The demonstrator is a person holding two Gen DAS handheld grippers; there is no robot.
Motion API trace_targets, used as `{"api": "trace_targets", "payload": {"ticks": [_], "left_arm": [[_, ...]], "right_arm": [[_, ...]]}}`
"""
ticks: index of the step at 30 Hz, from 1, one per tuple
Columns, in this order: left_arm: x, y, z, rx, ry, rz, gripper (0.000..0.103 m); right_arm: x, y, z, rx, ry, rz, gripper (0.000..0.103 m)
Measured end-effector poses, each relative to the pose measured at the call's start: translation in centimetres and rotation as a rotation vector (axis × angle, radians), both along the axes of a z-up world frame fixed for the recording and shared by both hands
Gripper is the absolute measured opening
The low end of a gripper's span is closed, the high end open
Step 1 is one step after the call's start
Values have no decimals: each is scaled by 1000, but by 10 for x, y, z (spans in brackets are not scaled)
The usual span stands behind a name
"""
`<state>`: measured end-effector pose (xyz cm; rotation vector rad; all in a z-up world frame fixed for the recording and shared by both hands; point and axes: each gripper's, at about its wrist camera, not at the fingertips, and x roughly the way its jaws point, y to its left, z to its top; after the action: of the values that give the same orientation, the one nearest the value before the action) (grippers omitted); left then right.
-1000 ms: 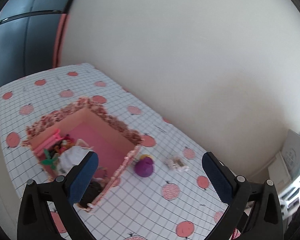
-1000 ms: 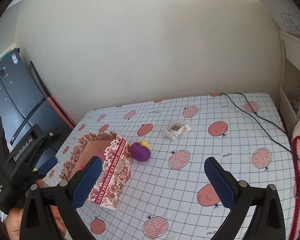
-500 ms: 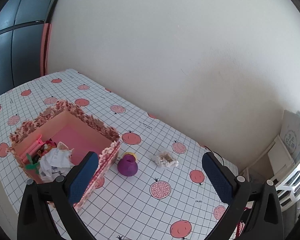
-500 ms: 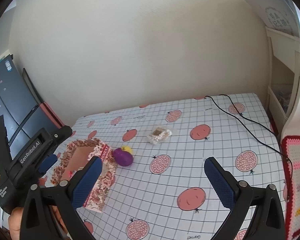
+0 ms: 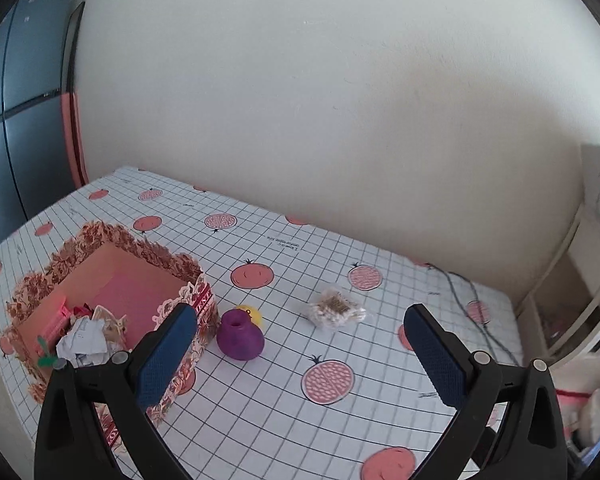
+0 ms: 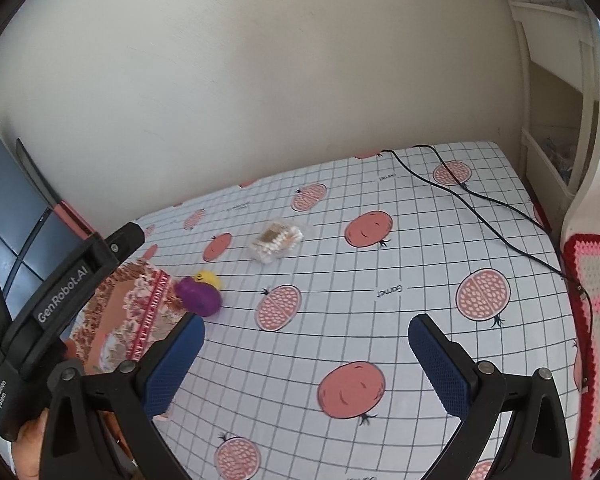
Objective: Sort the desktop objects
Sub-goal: 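Move both tools toward the purple toy and cotton swab bag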
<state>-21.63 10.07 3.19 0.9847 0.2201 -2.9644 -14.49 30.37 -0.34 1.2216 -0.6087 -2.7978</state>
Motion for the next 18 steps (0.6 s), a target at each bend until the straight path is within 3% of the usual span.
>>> {"api": "trace_targets", "payload": {"ticks": [4, 13, 18], "left_arm": [[-11, -5, -14, 61, -15, -2, 103], [-39, -17, -52, 81, -53, 36, 103], [-60, -22, -72, 102, -87, 17, 103]], "right_arm": [[-9, 3, -10, -1, -1, 3, 103], [-41, -8, -29, 53, 44, 63, 103], [-76, -19, -46, 78, 3, 116, 103]]}}
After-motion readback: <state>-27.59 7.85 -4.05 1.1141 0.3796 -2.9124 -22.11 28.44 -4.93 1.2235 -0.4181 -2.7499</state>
